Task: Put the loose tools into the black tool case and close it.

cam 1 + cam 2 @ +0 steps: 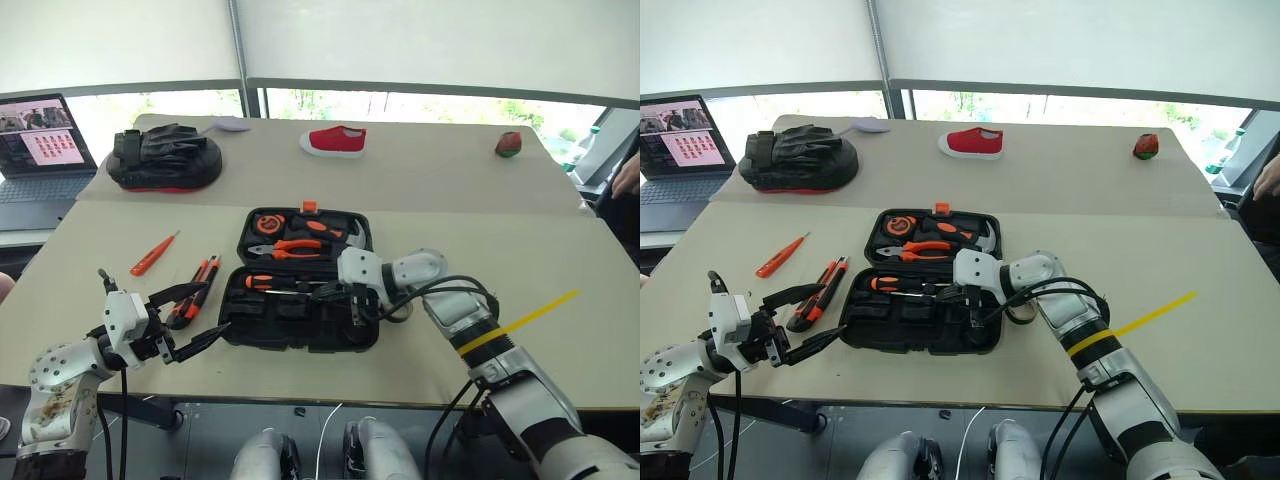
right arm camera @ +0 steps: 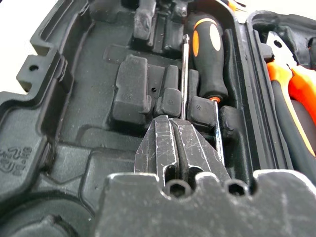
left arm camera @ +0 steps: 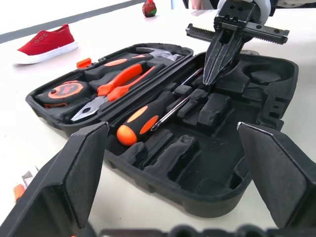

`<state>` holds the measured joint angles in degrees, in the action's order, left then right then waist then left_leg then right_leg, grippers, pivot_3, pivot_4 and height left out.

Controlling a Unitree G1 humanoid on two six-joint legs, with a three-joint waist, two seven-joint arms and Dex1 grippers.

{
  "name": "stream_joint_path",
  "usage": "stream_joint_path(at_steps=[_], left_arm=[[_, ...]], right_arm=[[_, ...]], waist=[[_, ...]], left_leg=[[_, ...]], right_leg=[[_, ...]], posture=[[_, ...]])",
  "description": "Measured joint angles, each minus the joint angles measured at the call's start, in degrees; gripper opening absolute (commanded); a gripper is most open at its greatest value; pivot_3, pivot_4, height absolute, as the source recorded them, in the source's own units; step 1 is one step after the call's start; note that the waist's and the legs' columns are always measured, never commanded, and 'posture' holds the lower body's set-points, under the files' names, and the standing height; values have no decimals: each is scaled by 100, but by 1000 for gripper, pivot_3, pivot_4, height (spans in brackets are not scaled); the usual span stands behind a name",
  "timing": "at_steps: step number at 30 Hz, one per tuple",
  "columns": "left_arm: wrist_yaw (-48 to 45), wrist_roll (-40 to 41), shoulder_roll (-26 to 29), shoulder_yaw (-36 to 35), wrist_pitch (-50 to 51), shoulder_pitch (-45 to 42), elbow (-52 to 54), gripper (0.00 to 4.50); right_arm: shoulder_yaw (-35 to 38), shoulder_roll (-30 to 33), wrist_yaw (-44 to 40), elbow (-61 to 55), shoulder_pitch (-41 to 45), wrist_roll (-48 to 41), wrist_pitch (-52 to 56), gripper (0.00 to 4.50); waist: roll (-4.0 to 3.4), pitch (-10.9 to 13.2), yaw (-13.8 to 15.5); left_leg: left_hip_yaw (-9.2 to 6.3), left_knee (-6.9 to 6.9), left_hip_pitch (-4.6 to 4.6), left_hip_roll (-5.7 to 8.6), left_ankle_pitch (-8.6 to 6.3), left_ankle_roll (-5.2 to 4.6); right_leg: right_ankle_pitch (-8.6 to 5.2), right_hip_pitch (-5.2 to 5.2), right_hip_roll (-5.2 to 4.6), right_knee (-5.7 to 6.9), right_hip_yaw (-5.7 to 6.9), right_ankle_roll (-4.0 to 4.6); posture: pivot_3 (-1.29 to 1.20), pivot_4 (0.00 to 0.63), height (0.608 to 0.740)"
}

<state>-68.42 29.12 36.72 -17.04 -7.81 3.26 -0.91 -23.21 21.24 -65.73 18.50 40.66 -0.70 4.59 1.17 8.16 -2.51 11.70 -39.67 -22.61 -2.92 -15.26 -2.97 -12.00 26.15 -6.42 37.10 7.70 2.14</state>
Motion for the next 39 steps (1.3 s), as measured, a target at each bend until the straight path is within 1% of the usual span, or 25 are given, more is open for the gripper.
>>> stream_joint_path(at_steps=[3, 7, 8, 10, 11, 12, 13, 14, 16, 18, 19, 21, 22, 23, 25, 26, 29, 31, 34, 35, 38, 39], left_arm=[[24, 0, 0, 0, -39, 7, -3, 4500], [107, 2, 0, -104, -119, 147, -9, 4500], [150, 6, 0, -183, -143, 236, -22, 4500], [250, 38, 0, -401, -167, 393, -72, 4500], [324, 101, 0, -604, -153, 527, -148, 4500], [409, 186, 0, -815, -119, 661, -227, 4500], [592, 152, -1, -1067, -192, 807, -412, 4500], [757, 105, -1, -1266, -259, 900, -591, 4500], [1250, -31, -21, -1728, -395, 1111, -969, 4500], [1451, -22, -61, -2014, -400, 1356, -1102, 4500], [1511, -8, -87, -2101, -400, 1455, -1136, 4500], [1601, 0, -151, -2207, -401, 1632, -1245, 4500], [1666, 9, -190, -2268, -401, 1664, -1345, 4500], [1730, 27, -223, -2329, -382, 1687, -1429, 4500], [1776, 67, -228, -2390, -272, 1733, -1555, 4500], [1788, 176, -228, -2406, -97, 1712, -1553, 4500], [1941, 492, -156, -2376, 660, 1375, -1397, 4500], [2312, 509, 60, -2233, 1314, 1046, -1239, 4500], [2825, 567, 355, -1985, 2127, 132, -1000, 4500], [2862, 561, 495, -1794, 2369, -208, -972, 4500], [2877, 411, 805, -1224, 2980, -1040, -1101, 4500], [2774, 162, 973, -750, 3214, -1614, -1503, 4500]], right_arm=[[98, -16, -23, -101, -61, -80, 122, 73], [612, -62, -207, -319, -524, -779, -169, 73], [827, -15, -290, -534, -654, -1077, -147, 325], [1200, 255, -392, -935, -875, -1439, -134, 1027], [1455, 470, -412, -1159, -1086, -1609, -131, 1289], [1685, 631, -396, -1294, -1309, -1702, -135, 1647], [1971, 769, -322, -1410, -1613, -1816, -155, 1959], [2158, 806, -256, -1455, -1819, -1873, -171, 2204], [2510, 837, -67, -1577, -2304, -1989, -329, 3000], [2702, 825, -23, -1718, -2613, -2108, -568, 3614], [2792, 806, -45, -1791, -2746, -2205, -668, 3944], [2916, 775, -68, -1899, -3001, -2351, -859, 3944], [2958, 774, -50, -1951, -3171, -2416, -901, 3944], [2995, 764, -32, -1984, -3319, -2482, -908, 3944], [3096, 697, -10, -2033, -3507, -2606, -934, 4391], [3121, 681, -14, -2043, -3565, -2649, -1022, 4476], [3136, 648, 23, -2302, -3694, -2717, -1110, 4476], [3143, 605, 115, -2438, -3671, -2760, -1127, 4476], [3093, 522, 245, -2706, -3480, -2846, -1122, 4476], [3055, 513, 285, -2831, -3400, -2910, -1100, 4476], [2939, 527, 377, -3103, -3191, -2988, -965, 4476], [2814, 569, 434, -3211, -3042, -2990, -768, 4476]], waist=[[0, 0, 12], [-1, 2, 30], [0, 3, 31], [0, 3, 43], [0, 3, 49], [0, 3, 60], [0, 3, 76], [1, 4, 96], [3, 6, 101], [2, 7, 103], [1, 9, 114], [-1, 11, 153], [-1, 11, 178], [-1, 11, 202], [0, 11, 231], [-1, 12, 244], [1, 13, 296], [4, 15, 317], [6, 16, 326], [6, 16, 320], [6, 17, 287], [8, 18, 284]], left_leg=[[-3, 5, 4, 0, 0, 2], [-2, 9, -27, 5, -2, -2], [-3, 9, -28, 5, -2, -4], [-4, 8, -27, 6, -5, -10], [-6, 9, -27, 5, -8, -14], [-13, 10, -27, 5, -12, -19], [-14, 11, -27, 5, -20, -23], [-15, 11, -27, 5, -22, -24], [-15, 11, -29, 5, -24, -26], [-16, 11, -25, 4, -29, -30], [-17, 11, -24, 4, -48, -59], [-28, 11, -16, 5, -53, -63], [-32, 11, -15, 4, -54, -64], [-38, 11, -17, 5, -55, -63], [-40, 11, -22, 5, -56, -65], [-41, 11, -25, 6, -56, -65], [-48, 10, -25, 6, -55, -64], [-54, 10, -24, 6, -53, -62], [-57, 10, -28, 7, -43, -45], [-56, 10, -32, 10, -26, -17], [-46, 11, -40, 15, -23, -15], [-43, 10, -41, 17, -19, -12]], right_leg=[[-2, -1, 0, -1, 0, 4], [7, 21, -1, -7, 0, 23], [21, 20, 0, -9, 2, 46], [22, 16, -1, -17, 4, 47], [20, 12, -1, -27, 7, 46], [18, 8, -2, -36, 12, 41], [2, 8, -4, -40, 14, 14], [-4, 8, -5, -40, 15, 4], [-5, 11, -7, -41, 15, 3], [-5, 8, -10, -40, 15, 1], [-5, 8, -11, -40, 15, 1], [-9, 12, -11, -47, 20, 6], [-27, 11, -11, -50, 23, 36], [-28, 10, -11, -52, 27, 37], [-28, 10, -11, -57, 31, 37], [-27, 10, -12, -58, 33, 36], [-25, 5, -12, -59, 42, 33], [-13, 1, -12, -57, 50, 12], [-4, -2, -11, -56, 55, 0], [-4, -11, -10, -53, 54, 0], [-3, -8, -2, -45, 53, 1], [-4, -6, 3, -38, 56, 1]], posture=[[0, 150, 740], [0, 150, 740], [0, 150, 740], [0, 150, 740], [0, 150, 740], [0, 150, 740], [0, 150, 740], [0, 150, 740], [0, 150, 740], [0, 150, 740], [0, 150, 740], [0, 150, 740], [0, 150, 740], [0, 150, 740], [0, 150, 740], [0, 150, 740], [0, 150, 740], [0, 150, 740], [0, 150, 740], [0, 150, 740], [0, 150, 740], [0, 150, 740]])
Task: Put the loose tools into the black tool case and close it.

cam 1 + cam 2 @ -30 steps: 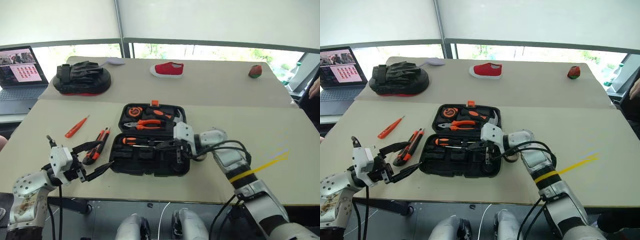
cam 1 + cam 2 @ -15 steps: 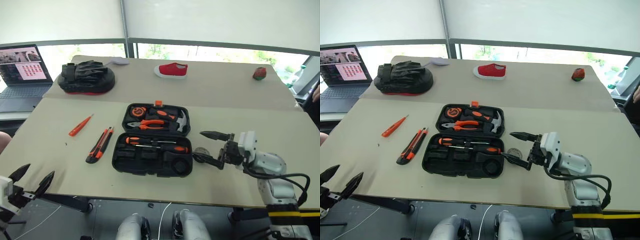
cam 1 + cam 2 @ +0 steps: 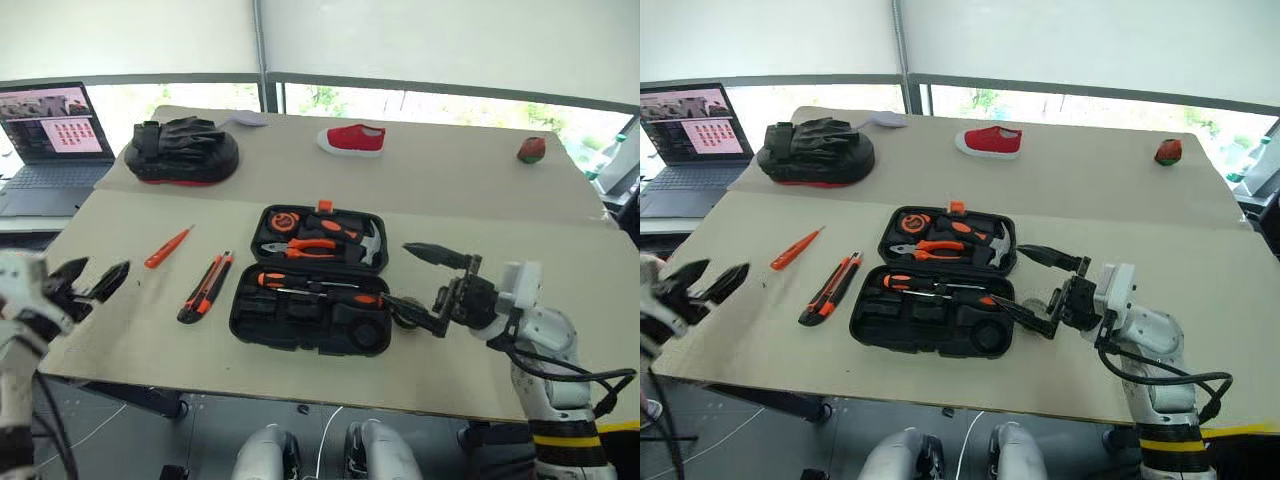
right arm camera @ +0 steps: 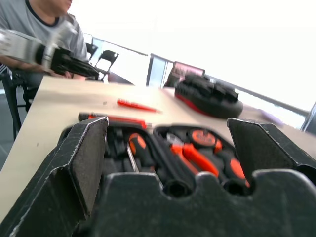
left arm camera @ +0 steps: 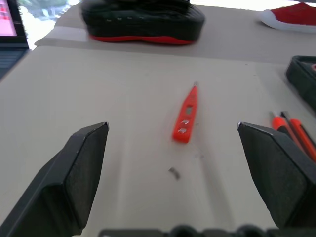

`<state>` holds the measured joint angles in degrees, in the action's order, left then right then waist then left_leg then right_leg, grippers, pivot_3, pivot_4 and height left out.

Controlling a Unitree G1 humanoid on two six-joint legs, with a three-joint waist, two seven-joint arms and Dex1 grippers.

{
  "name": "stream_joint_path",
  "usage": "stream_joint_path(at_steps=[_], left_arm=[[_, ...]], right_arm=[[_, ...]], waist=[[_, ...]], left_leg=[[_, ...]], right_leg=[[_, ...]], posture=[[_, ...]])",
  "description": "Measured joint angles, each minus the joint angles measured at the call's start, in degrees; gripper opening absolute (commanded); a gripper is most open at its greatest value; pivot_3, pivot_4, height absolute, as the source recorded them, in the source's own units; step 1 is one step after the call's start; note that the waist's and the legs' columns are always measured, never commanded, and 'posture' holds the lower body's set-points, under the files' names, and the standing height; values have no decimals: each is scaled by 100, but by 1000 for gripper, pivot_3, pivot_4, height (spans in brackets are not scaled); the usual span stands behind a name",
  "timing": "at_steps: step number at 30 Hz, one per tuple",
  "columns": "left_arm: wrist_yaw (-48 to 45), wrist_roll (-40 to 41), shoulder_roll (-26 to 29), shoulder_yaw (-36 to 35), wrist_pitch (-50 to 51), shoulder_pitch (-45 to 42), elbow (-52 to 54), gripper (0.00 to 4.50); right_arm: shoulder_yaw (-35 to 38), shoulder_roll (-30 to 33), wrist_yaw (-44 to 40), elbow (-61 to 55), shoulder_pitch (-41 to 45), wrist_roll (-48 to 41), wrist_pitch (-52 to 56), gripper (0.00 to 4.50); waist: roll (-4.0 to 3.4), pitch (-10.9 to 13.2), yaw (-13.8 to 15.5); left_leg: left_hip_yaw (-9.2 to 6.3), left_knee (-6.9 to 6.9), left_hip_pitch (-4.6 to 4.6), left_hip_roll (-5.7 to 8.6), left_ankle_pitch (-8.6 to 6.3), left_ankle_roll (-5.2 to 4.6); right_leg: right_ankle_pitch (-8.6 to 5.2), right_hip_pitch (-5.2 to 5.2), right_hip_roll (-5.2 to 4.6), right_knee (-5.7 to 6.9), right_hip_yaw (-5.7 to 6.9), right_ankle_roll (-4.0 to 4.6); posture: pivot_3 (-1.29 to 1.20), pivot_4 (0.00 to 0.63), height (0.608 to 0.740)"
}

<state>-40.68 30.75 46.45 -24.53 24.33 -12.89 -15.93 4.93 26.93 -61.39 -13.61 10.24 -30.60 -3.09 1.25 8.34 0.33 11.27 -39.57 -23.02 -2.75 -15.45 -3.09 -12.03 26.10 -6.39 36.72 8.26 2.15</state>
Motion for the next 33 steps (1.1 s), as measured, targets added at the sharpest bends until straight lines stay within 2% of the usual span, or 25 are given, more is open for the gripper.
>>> stream_joint_path(at_steps=[5, 10, 15, 19, 20, 21, 27, 33], left_arm=[[-46, -915, 83, 1120, 259, -1779, -1768, 4500], [-90, -1572, 3, 1628, 145, -2865, -3258, 4500], [-421, -2030, -88, 1925, 52, -3515, -4158, 4500], [-688, -2200, -141, 1970, -303, -3629, -4482, 3481], [-699, -2248, -159, 1973, -387, -3640, -4537, 2986], [-706, -2289, -175, 1977, -472, -3640, -4578, 2730], [-699, -2408, -213, 1929, -847, -3651, -4801, 537], [-1156, -2337, -306, 1725, -1395, -3567, -4792, 467]], right_arm=[[-258, 112, 418, -495, 795, -208, 873, 4476], [-339, 414, 513, -615, 925, -344, 1501, 4476], [-415, 579, 500, -620, 933, -337, 1717, 4476], [-416, 614, 520, -666, 933, -330, 1751, 4500], [-417, 619, 522, -693, 931, -330, 1754, 4500], [-417, 629, 522, -719, 929, -330, 1755, 4500], [-416, 635, 594, -734, 892, -333, 1794, 4500], [-405, 656, 602, -735, 752, -336, 1794, 4500]], waist=[[12, 10, -70], [21, 16, -91], [25, 18, -92], [25, 18, -91], [25, 18, -87], [25, 18, -80], [25, 17, -54], [39, 26, -43]], left_leg=[[12, -1, -2, -1, 15, 11], [10, -7, -14, 1, 37, -29], [10, -20, -15, 7, 38, -42], [4, -23, -15, 6, 38, -42], [0, -27, -16, 6, 38, -42], [-2, -27, -15, 6, 38, -42], [-3, -30, -16, 9, 35, -52], [-3, -36, -27, 9, 35, -55]], right_leg=[[0, 8, 29, 5, 17, 0], [-1, 12, 39, 6, 18, 2], [-2, 12, 33, 15, 17, 0], [-2, 11, 5, 20, 14, 0], [-2, 10, 3, 22, 13, 0], [-2, 9, 1, 23, 13, 0], [-2, 8, -4, 26, 14, 0], [-2, 11, -1, 27, 20, -1]], posture=[[0, 150, 740], [0, 150, 740], [0, 150, 740], [0, 150, 740], [0, 150, 740], [0, 150, 740], [0, 150, 740], [0, 150, 740]])
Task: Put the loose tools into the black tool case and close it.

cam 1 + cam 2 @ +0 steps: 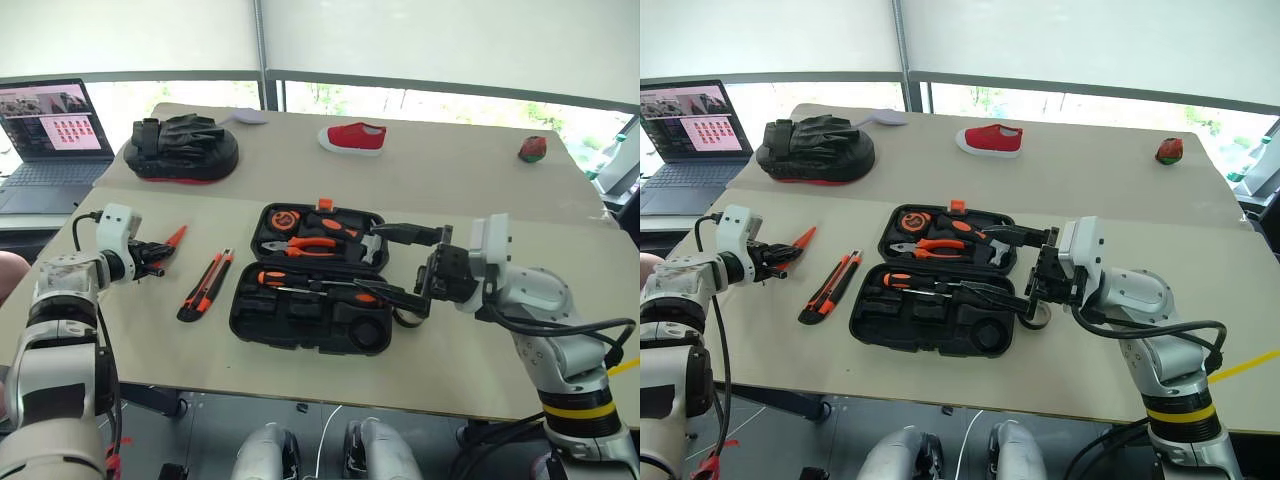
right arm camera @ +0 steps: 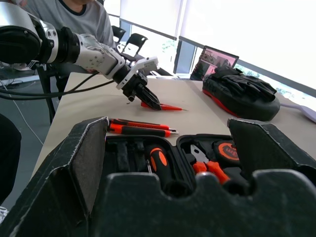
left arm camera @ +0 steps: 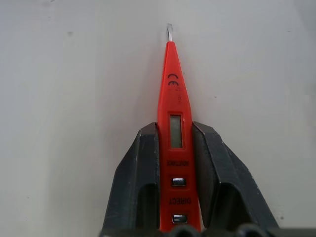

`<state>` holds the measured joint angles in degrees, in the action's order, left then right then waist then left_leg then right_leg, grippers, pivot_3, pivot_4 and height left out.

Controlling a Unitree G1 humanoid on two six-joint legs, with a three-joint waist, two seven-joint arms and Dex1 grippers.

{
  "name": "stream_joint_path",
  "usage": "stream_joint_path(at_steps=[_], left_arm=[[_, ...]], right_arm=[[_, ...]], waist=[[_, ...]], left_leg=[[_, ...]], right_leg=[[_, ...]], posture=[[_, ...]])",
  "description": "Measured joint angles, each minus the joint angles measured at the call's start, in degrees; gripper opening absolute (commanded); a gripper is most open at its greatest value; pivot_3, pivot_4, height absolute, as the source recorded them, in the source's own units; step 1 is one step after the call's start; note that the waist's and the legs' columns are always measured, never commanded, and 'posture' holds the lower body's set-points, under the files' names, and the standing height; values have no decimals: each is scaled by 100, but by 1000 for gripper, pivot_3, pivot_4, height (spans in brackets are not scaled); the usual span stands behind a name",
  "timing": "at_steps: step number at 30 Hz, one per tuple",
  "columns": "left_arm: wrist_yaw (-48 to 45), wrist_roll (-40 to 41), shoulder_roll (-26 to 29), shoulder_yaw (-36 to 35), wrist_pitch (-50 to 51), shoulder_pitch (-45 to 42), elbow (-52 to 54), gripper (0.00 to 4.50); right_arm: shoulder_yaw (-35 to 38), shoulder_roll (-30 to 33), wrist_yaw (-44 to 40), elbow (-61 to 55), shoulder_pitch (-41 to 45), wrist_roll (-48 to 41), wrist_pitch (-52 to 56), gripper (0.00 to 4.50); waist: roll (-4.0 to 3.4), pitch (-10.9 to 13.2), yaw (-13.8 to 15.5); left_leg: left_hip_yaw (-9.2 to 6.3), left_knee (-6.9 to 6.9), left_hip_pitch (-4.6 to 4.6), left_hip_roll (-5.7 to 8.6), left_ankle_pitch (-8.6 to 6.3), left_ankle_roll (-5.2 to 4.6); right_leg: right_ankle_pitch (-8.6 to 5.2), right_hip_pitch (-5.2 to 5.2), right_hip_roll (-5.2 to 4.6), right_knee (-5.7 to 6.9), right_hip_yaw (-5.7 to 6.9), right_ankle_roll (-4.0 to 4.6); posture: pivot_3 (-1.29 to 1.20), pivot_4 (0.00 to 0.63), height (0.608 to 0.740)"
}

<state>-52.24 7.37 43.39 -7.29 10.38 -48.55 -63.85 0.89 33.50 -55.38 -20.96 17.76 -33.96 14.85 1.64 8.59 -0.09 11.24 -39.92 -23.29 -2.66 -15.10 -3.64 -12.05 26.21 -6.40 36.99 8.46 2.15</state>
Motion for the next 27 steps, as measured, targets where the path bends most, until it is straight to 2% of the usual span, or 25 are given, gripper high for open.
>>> stream_joint_path(at_steps=[3, 8, 10, 15, 20, 27], left_arm=[[-1129, 68, 95, 214, -383, 146, 852, 467], [-2766, 699, 247, 525, -137, 541, 3514, 467], [-3114, 848, 257, 795, 146, 835, 4329, 467], [-3430, 632, 266, 1677, 483, 1307, 5460, 467], [-3327, 232, 224, 2204, 457, 1517, 5744, 467], [-2936, -73, 49, 2287, 474, 1250, 5587, 467]], right_arm=[[102, 359, -192, 48, -237, 11, 0, 4500], [320, 939, -680, 212, -591, 128, -71, 4500], [384, 1075, -823, 214, -690, 122, -68, 4500], [444, 1193, -892, 185, -842, 123, -49, 4500], [464, 1136, -794, 105, -916, 126, -55, 4500], [547, 1138, -679, -80, -1016, 123, -51, 4500]], waist=[[31, 18, 12], [29, 18, 4], [28, 18, -20], [28, 19, -56], [28, 19, -32], [28, 19, 70]], left_leg=[[-2, -10, -13, 0, 0, 0], [-2, -19, 1, 0, -6, -10], [-1, -19, 4, -3, -5, -11], [-7, -15, 8, -13, 2, 2], [-11, -15, 3, -14, 1, -1], [-10, -23, -1, -8, -9, -20]], right_leg=[[1, 4, 12, 0, 11, 2], [-4, -7, -8, 1, -11, -8], [-5, -7, -3, 3, -17, -9], [-6, -6, 10, 7, -17, -10], [-6, -3, 10, 5, -18, -9], [-6, -5, 3, 2, -18, -9]], posture=[[0, 150, 740], [0, 150, 740], [0, 150, 740], [0, 150, 740], [0, 150, 740], [0, 150, 740]])
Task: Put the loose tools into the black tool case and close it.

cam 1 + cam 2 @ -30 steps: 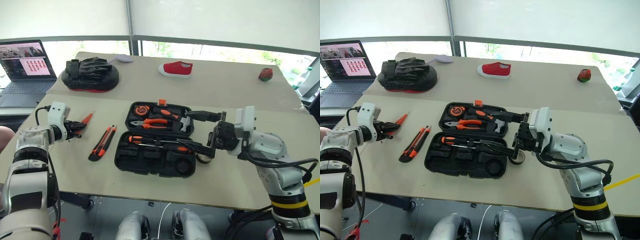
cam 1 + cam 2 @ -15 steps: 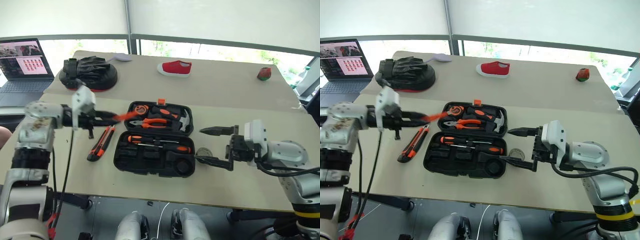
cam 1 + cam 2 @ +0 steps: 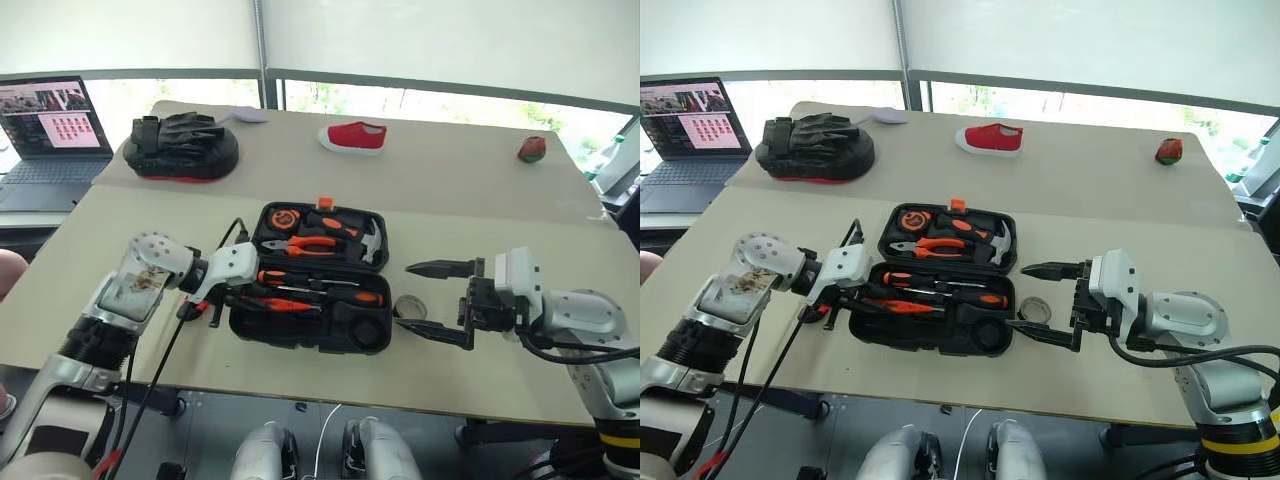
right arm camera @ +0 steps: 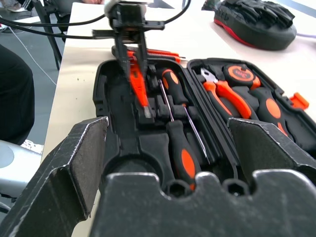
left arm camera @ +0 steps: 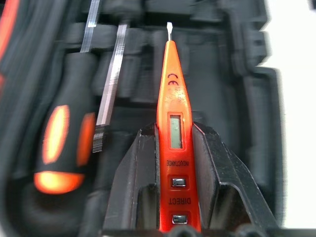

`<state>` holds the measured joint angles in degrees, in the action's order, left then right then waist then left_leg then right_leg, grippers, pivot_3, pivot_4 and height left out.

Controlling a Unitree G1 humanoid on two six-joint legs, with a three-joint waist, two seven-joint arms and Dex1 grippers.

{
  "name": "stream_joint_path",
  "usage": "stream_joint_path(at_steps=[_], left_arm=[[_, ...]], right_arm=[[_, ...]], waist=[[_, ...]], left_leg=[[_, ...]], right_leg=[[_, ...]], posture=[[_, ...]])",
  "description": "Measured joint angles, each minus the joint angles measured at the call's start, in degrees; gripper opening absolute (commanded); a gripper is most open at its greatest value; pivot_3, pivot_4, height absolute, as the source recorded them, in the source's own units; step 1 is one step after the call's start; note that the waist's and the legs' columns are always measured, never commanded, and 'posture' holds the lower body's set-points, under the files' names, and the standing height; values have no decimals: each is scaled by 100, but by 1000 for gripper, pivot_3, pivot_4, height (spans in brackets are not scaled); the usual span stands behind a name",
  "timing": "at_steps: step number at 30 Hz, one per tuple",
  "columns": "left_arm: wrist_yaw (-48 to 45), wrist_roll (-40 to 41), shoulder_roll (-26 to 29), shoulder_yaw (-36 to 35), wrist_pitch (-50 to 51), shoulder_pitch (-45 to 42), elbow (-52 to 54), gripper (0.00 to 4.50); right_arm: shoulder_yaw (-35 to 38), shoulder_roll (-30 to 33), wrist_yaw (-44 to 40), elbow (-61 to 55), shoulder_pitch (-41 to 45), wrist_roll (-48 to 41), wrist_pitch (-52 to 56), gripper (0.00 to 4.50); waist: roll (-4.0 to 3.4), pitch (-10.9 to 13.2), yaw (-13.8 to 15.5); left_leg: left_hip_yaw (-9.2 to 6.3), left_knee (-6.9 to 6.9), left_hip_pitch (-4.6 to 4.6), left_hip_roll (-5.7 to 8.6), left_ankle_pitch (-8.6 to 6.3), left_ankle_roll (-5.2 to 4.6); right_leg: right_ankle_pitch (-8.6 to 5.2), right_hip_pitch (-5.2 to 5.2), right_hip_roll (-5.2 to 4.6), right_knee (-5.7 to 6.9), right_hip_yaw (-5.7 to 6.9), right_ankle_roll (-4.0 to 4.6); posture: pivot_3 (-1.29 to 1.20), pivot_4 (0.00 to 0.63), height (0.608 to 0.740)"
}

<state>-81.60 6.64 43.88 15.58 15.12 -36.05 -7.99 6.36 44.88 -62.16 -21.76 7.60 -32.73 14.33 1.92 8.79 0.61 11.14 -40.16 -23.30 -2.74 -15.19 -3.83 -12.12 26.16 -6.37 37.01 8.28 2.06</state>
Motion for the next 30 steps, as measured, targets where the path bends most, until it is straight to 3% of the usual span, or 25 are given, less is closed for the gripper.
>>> stream_joint_path(at_steps=[17, 30], left_arm=[[-157, -435, 1, 359, -658, -411, -492, 467], [-318, -885, -335, 745, -438, -899, -735, 467]], right_arm=[[-9, -35, 102, -28, -67, -6, 20, 4500], [-106, -56, 105, -27, -5, -5, 68, 4500]], waist=[[0, 0, 5], [-6, -4, 27]], left_leg=[[-1, -5, 2, 0, 0, -2], [-3, -20, 4, 4, -5, -13]], right_leg=[[0, -5, 5, 0, 3, 0], [0, -15, 17, 3, 5, -2]], posture=[[0, 150, 740], [0, 150, 740]])
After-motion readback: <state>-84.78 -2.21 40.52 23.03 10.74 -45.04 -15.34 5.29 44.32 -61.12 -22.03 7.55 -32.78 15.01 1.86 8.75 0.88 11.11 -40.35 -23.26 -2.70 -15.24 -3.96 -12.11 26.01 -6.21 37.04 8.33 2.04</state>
